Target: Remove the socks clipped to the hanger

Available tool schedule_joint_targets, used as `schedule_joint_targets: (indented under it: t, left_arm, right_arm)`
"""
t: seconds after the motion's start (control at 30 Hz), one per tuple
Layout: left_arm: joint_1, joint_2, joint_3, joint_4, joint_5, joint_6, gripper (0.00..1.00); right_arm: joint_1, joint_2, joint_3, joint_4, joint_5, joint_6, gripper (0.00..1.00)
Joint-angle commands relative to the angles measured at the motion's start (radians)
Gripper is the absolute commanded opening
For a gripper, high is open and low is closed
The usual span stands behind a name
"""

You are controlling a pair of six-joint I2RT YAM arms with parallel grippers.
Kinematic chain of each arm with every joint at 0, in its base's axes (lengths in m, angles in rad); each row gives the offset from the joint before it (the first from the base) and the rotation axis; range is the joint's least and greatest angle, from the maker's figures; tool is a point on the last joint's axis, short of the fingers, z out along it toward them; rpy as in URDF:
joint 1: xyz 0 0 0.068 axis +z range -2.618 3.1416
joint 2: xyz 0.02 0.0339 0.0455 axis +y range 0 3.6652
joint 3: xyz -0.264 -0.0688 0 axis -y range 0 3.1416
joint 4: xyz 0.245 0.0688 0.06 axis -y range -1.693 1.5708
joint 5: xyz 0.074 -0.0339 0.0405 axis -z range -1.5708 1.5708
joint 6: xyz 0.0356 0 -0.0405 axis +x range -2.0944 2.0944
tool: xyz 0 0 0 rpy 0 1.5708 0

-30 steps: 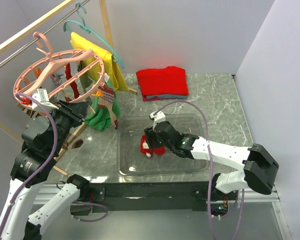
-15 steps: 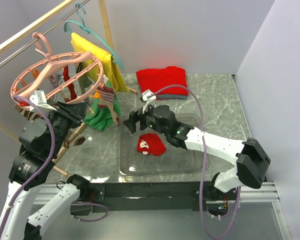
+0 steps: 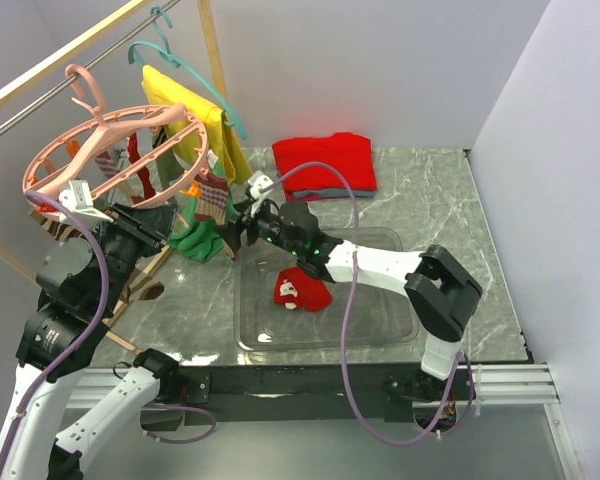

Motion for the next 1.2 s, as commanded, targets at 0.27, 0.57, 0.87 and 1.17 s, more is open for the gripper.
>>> schedule_joint_targets:
  t: [0.27, 0.57, 0.87, 1.17]
  left_arm:
    - [-0.001, 0.014, 0.034, 0.021, 0.052, 0.015, 0.12]
    - [-0.001, -0.019, 0.019, -0.013, 0.02, 0.024, 0.19]
    - [-0.001, -0.073, 0.016, -0.097, 0.044, 0.029, 0.6]
    - [-0.001, -0.133, 0.004, -0.191, 0.423, 0.058, 0.83]
  right_arm:
    - [0.003, 0.084, 0.197, 0.033, -0.048, 0.008, 0.55]
    - [0.032, -0.001, 0.151, 0.014, -0.03, -0.018, 0.1]
    - [0.143, -0.132, 0.071, -0.082, 0.088, -0.078, 0.0]
    - [0.189, -0.23, 0.032, -0.202, 0.166, -0.116, 0.0]
